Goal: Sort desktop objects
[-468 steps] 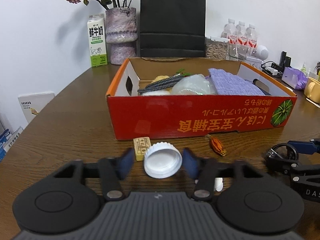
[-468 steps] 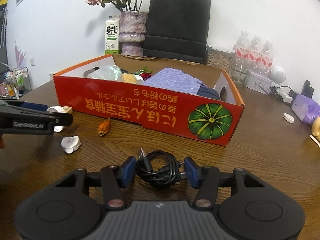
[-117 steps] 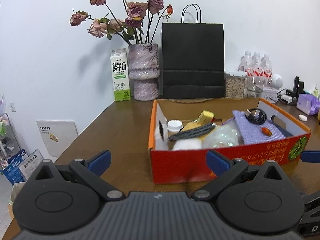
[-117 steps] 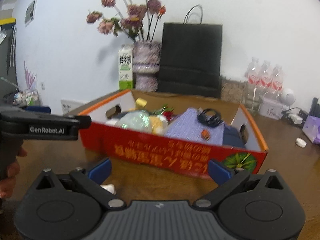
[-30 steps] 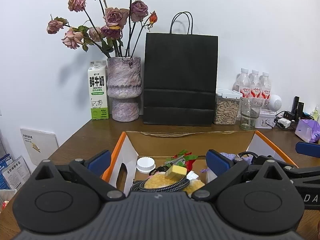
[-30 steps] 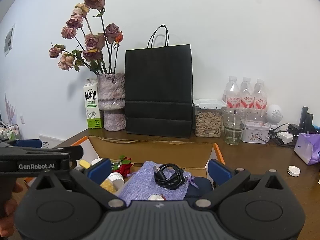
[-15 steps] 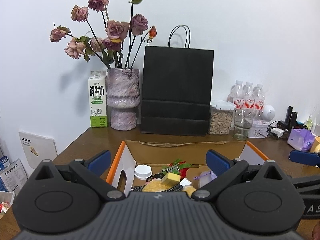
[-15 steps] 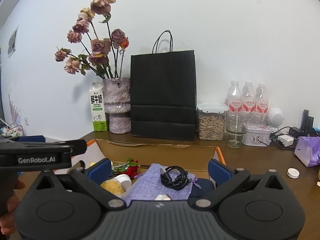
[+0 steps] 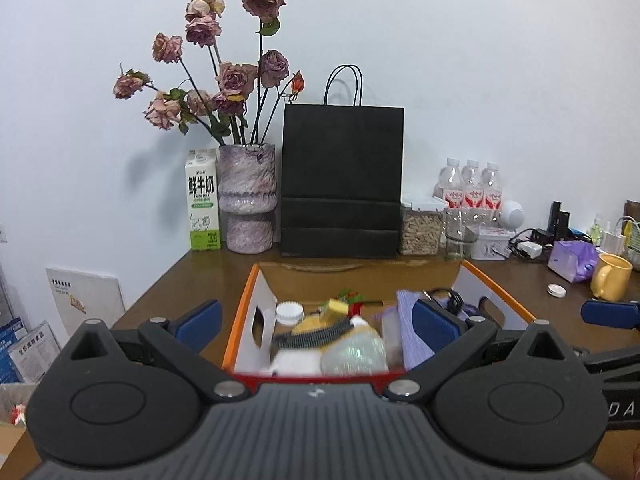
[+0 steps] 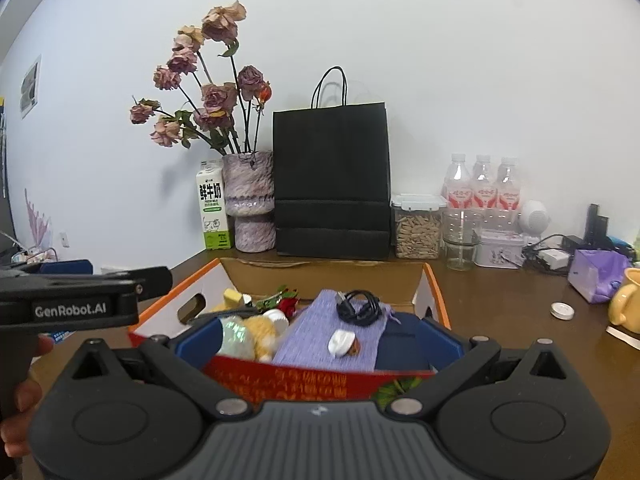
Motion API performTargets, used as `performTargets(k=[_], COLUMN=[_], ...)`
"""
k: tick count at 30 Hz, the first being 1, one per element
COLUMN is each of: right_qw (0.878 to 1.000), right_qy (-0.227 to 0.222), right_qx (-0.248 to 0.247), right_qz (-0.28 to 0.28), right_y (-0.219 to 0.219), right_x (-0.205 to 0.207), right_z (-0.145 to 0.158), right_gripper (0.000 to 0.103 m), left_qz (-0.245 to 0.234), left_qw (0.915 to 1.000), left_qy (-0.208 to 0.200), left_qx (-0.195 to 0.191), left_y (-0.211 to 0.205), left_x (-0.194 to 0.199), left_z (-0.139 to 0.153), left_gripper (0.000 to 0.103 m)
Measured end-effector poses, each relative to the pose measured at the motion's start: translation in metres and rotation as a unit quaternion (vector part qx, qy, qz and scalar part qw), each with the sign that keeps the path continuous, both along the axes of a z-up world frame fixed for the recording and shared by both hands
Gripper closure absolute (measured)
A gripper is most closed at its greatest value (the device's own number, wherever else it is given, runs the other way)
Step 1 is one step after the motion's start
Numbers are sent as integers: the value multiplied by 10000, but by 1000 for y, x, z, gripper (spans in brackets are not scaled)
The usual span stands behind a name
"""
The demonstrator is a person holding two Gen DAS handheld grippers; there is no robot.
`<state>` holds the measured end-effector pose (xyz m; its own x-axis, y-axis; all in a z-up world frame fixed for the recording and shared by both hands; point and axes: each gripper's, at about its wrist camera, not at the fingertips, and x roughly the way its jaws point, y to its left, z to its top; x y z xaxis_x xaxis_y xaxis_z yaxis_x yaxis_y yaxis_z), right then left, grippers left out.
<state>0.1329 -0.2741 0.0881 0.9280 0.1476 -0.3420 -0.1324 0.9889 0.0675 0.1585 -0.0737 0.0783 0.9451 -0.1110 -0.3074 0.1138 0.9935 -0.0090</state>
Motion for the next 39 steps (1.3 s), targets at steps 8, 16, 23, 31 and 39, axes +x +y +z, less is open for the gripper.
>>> performTargets(k=[8,16,23,31,39], right_qw=[10000,9998,9997,9996,9995], right_qy=[78,162,173,227,271], right_qx=[-27,-115,-170,-182,-164], right_qz=[-38,27,10,40,41], right_y=[3,15,21,22,22], right_x=[-55,-94,-109,-111,-110], right_z=[-5,-13,-17,-20,-24], right_gripper=[0,0,0,0,0], left_qz=[-72,-64,-5,-21,16], left_qw=[9999,9995,9991,9987,9985], left_qy=[118,296,419,511,546], left_qx=[-63,-94,-43,-5,37], left_y=[7,13,15,14,13], left_x=[-51,-84,-98,-100,-100], left_z=[-10,-22,-33,-39,-40], left_gripper=[0,0,0,0,0])
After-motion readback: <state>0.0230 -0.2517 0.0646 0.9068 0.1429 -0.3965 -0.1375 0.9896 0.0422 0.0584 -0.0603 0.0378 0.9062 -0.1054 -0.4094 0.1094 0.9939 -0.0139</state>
